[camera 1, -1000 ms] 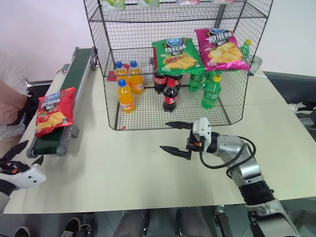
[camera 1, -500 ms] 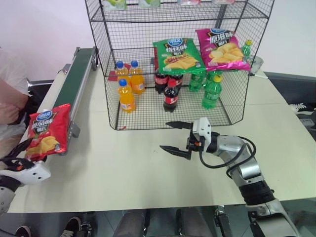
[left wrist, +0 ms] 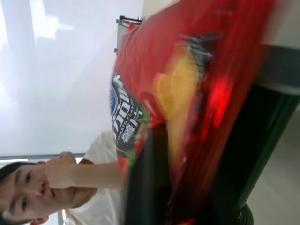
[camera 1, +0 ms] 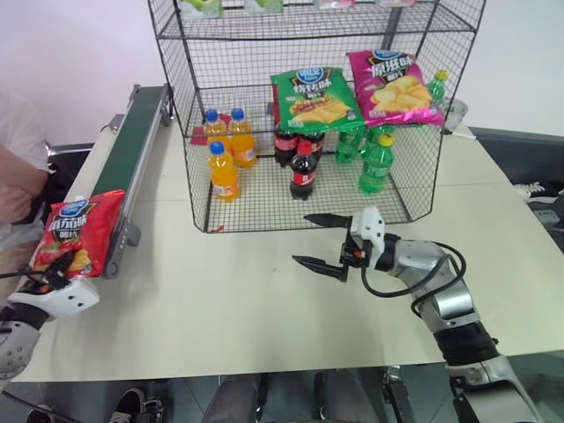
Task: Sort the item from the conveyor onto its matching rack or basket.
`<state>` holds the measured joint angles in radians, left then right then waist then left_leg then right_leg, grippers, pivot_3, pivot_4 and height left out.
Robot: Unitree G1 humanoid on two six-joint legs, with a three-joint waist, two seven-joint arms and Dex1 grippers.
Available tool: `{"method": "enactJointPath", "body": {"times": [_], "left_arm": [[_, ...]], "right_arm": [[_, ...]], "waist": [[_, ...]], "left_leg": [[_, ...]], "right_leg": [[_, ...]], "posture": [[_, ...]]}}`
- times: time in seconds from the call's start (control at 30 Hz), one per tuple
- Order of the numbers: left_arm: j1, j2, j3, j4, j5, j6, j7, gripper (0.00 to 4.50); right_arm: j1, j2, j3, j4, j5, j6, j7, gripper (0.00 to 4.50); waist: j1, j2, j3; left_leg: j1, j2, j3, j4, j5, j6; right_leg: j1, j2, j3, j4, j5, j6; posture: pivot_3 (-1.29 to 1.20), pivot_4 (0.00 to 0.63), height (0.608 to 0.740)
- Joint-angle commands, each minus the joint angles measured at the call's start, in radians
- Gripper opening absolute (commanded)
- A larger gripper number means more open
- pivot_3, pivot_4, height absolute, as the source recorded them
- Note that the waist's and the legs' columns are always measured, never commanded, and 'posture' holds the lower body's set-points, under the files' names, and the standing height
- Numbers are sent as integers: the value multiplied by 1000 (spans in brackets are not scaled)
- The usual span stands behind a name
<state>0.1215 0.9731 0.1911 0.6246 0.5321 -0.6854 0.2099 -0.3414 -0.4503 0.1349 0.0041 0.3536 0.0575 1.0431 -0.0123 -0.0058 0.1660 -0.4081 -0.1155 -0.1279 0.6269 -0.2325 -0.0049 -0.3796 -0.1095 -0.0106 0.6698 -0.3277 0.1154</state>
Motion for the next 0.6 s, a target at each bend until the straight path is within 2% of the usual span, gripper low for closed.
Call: {"method": "enactJointPath", "body": {"times": [0.03,0.2,0.43,0.6], "left_arm": [[5,19,20,2,-21,-1,29,46],[44,28,66,-72,-42,-20,55,46],[182,18,255,-467,-62,4,-16,46],[220,-12,343,-722,-89,40,-129,46]], "right_arm": [[-11,-10,-30,-7,1,-26,2,4500],[-11,-20,-37,5,-1,-33,4,4500],[38,-91,-160,-43,78,-5,7,4500],[92,-152,-313,-133,232,104,-11,4500]], "waist": [[1,0,0],[0,0,0],[6,0,0],[3,0,0]], "left_leg": [[0,0,0,0,0,0],[0,0,0,0,0,0],[0,0,0,1,0,0],[0,0,1,0,0,0]], "right_leg": [[0,0,0,0,0,0],[0,0,0,0,0,0],[1,-1,1,0,0,0],[1,-1,1,-1,0,0]], "posture": [[0,150,739],[0,150,739],[0,150,739],[0,150,739]]}}
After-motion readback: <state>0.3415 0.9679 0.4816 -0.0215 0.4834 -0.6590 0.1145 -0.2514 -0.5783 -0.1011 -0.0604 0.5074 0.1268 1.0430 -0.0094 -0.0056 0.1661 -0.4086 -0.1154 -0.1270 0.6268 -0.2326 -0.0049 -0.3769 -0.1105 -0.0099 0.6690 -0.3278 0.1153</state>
